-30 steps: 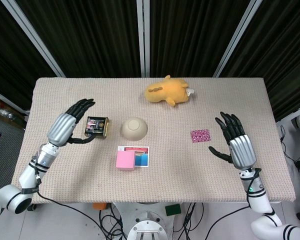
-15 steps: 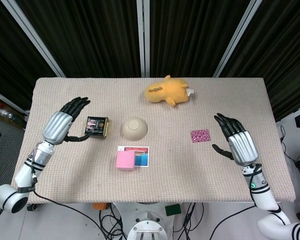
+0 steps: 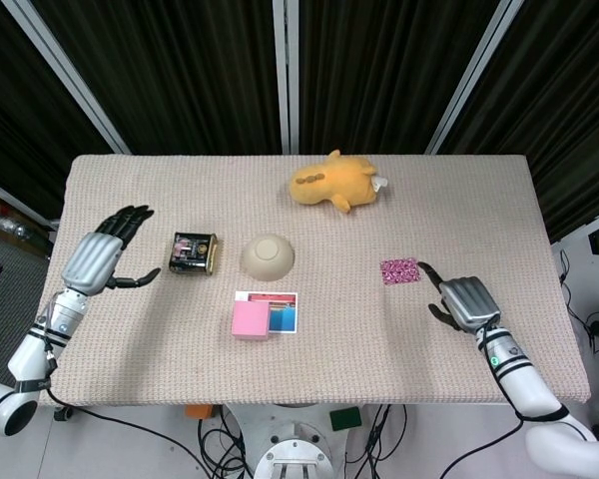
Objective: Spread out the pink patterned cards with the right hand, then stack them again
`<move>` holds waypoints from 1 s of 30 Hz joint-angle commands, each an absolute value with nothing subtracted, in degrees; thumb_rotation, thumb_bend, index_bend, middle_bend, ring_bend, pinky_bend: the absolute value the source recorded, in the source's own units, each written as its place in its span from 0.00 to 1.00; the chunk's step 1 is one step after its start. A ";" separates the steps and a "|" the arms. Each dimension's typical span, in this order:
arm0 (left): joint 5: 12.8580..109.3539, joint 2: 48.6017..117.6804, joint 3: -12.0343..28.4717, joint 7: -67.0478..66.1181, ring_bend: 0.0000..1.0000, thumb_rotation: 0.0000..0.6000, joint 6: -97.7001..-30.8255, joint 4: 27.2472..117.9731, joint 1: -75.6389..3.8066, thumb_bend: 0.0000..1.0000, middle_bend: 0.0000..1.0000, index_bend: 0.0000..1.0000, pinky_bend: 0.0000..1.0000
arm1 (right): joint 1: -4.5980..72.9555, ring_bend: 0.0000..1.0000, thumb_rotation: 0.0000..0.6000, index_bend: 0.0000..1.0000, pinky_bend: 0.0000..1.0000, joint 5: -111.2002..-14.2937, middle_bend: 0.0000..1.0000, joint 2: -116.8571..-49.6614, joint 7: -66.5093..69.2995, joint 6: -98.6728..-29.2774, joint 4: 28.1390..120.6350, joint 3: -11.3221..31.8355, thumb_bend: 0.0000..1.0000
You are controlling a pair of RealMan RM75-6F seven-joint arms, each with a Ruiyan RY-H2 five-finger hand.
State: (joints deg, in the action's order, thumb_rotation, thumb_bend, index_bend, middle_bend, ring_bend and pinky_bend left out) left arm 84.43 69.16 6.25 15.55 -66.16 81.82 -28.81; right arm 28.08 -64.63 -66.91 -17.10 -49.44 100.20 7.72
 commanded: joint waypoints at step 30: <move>84.89 72.30 4.94 18.80 0.02 0.50 -65.85 76.49 -28.70 0.22 0.05 0.04 0.14 | 47.47 1.00 1.00 0.00 0.94 -43.57 1.00 -73.06 -8.92 -24.76 83.93 4.28 1.00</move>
State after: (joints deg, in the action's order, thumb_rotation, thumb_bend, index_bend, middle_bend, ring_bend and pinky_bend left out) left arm 84.87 72.29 4.94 18.78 -65.83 76.51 -28.70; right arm 46.85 -44.23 -72.93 -9.96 -26.04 84.56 4.49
